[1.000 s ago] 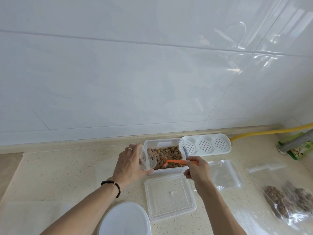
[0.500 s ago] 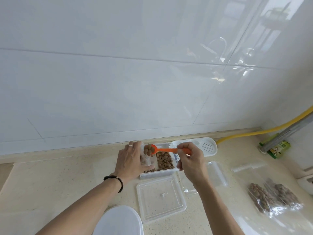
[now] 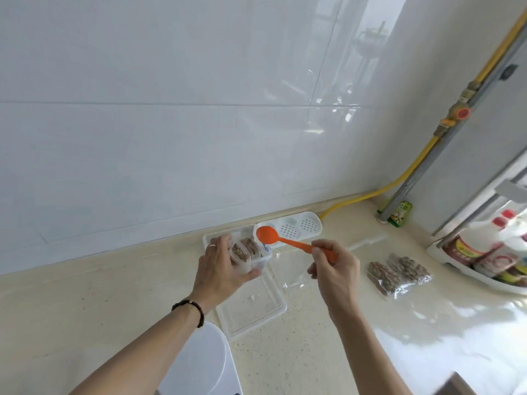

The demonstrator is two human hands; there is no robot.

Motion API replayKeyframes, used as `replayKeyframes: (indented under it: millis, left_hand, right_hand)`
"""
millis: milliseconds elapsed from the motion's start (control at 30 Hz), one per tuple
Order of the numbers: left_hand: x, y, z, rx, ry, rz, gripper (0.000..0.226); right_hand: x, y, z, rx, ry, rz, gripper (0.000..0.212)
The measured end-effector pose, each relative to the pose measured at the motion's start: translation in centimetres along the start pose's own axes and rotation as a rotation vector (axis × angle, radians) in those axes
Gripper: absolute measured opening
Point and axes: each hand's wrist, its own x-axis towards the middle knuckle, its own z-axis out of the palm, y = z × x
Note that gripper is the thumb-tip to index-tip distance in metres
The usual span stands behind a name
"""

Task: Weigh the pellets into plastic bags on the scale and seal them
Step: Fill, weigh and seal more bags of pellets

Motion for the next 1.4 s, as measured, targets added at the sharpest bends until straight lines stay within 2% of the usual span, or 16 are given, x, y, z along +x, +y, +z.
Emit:
replayKeyframes:
  millis: [100, 300, 367, 467, 600, 700, 767, 800, 900, 1033, 1100, 1167, 1267, 1333, 1400]
  left_hand:
    - [-2.6, 0.5, 0.7, -0.039, 0.015, 0.06, 0.091]
    - [-8.0, 0.8, 1.4, 0.021, -0.08, 0.205, 0.095]
    - [-9.3, 0.8, 1.3, 0.048, -0.104, 0.229, 0.098]
    - [-10.8, 1.1, 1.0, 0.072, -0.125, 0.272, 0.099]
    - [-12.4, 2.0, 0.5, 0.067, -0.141, 0.291, 0.098]
    - [-13.2, 2.9, 0.0, -0.016, -0.168, 0.219, 0.102]
    - [-13.4, 3.5, -0.4, -0.109, -0.18, 0.14, 0.103]
    - [-13.6, 3.8, -0.7, -0.144, -0.184, 0.108, 0.103]
    - [-13.7, 4.6, -1.4, -0.178, -0.174, 0.096, 0.104]
    - [-14.2, 5.0, -2.2, -0.178, -0.158, 0.184, 0.104]
    - [-14.4, 5.0, -2.5, -0.164, -0.148, 0.223, 0.102]
    - [-14.7, 5.0, -2.7, -0.142, -0.136, 0.237, 0.107]
    - [-14.9, 5.2, -3.5, -0.174, -0.148, 0.214, 0.117]
    - [-15.0, 5.0, -4.3, -0.26, -0.189, 0.211, 0.124]
    - [-14.9, 4.3, -5.0, -0.269, -0.195, 0.229, 0.121]
  right_hand:
    - [-2.7, 2.6, -2.1, 0.143, 0.156, 0.181, 0.02]
    - [-11.2, 12.5, -5.0, 0.195, 0.225, 0.619, 0.016]
    - [-13.5, 14.8, -5.5, 0.207, 0.25, 0.699, 0.015]
    - [-15.5, 16.6, -5.6, 0.229, 0.234, 0.719, 0.014]
    - [-15.7, 16.9, -5.3, 0.142, 0.099, 0.654, 0.017]
    - [-15.3, 17.1, -5.1, -0.216, 0.041, 0.586, 0.025]
    - [-15.2, 16.6, -5.1, -0.465, 0.085, 0.558, 0.03]
    - [-15.0, 15.9, -5.1, -0.495, 0.105, 0.521, 0.031]
    - [-13.8, 11.5, -4.7, -0.313, 0.101, 0.311, 0.025]
    - [-12.1, 2.4, -3.7, -0.179, -0.078, 0.005, 0.03]
    - [-11.5, -0.3, -2.9, -0.228, -0.225, -0.042, 0.027]
    - [-11.2, -1.6, -2.2, -0.38, -0.324, -0.052, 0.018]
    - [-11.4, -3.0, -1.5, -0.535, -0.363, -0.114, 0.015]
    - [-11.6, -3.6, -1.0, -0.536, -0.352, -0.179, 0.018]
    - [-11.7, -4.0, -0.8, -0.472, -0.366, -0.212, 0.021]
